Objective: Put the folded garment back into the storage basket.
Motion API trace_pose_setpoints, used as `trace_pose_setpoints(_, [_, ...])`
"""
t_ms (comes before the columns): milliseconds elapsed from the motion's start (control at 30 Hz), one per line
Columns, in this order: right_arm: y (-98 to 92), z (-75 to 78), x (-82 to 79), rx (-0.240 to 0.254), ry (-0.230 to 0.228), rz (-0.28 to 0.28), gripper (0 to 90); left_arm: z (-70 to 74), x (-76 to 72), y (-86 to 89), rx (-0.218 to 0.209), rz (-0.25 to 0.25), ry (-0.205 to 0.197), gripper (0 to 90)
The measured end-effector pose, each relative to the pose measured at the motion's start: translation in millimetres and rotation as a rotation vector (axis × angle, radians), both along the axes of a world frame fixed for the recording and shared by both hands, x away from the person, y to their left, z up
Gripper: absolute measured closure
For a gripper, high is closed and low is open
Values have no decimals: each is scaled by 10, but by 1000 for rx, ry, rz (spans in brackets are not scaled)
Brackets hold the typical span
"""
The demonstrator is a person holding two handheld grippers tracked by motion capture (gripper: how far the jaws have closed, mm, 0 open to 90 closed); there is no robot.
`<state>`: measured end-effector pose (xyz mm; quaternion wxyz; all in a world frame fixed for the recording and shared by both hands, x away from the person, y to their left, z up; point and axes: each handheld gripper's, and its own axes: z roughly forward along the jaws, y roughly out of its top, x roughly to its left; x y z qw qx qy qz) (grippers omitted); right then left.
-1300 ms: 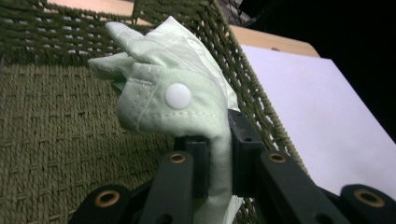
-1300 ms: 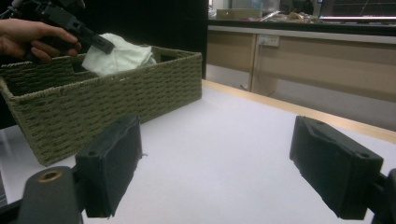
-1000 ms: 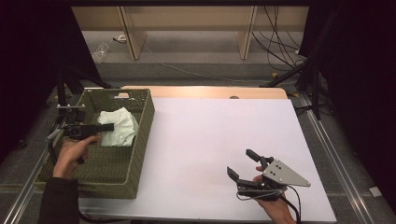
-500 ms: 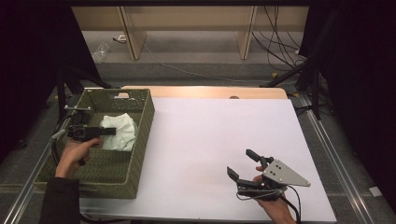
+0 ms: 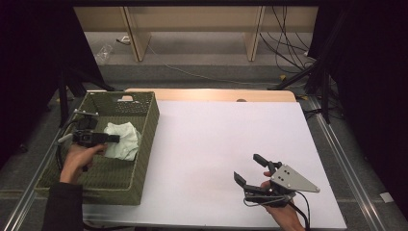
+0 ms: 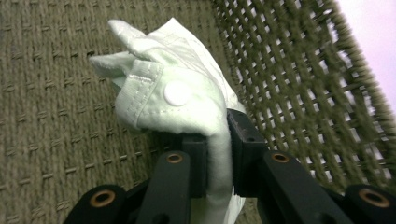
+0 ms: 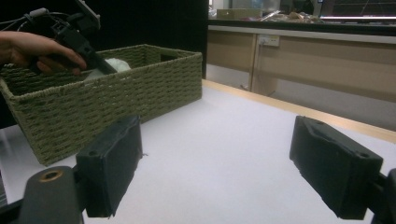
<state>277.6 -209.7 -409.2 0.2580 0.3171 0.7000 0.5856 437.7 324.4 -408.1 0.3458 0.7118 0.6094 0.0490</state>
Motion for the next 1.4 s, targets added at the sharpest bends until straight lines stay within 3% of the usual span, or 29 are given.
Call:
trace_pose_setpoints(267, [0,-1,1,0,0,0,179,-23,15,-20,35,15,31,736])
trace_pose_setpoints(367, [2,-1,0,-1,0,1,179,-7,16,-24,54,34,38,589])
trace_pose_setpoints(600, [1,-1,0,-2,0,0,179,24,23,-79,101,62,51,343])
trace_pose_setpoints(733, [1,-1,0,-1,-1,0,179,56,27,-71,126,118,48,196])
trace_pose_setpoints(900, [3,0,-1,-4,0,1,179,118,16,-79,122,140,31,97])
trace_pose_setpoints(1100, [3,0,-1,-2,-1,1,179,197,-2,-133,118,124,-19,77])
trace_pose_setpoints(1400, [3,-1,-2,-4,1,1,179,331,-56,-162,37,113,-134,85])
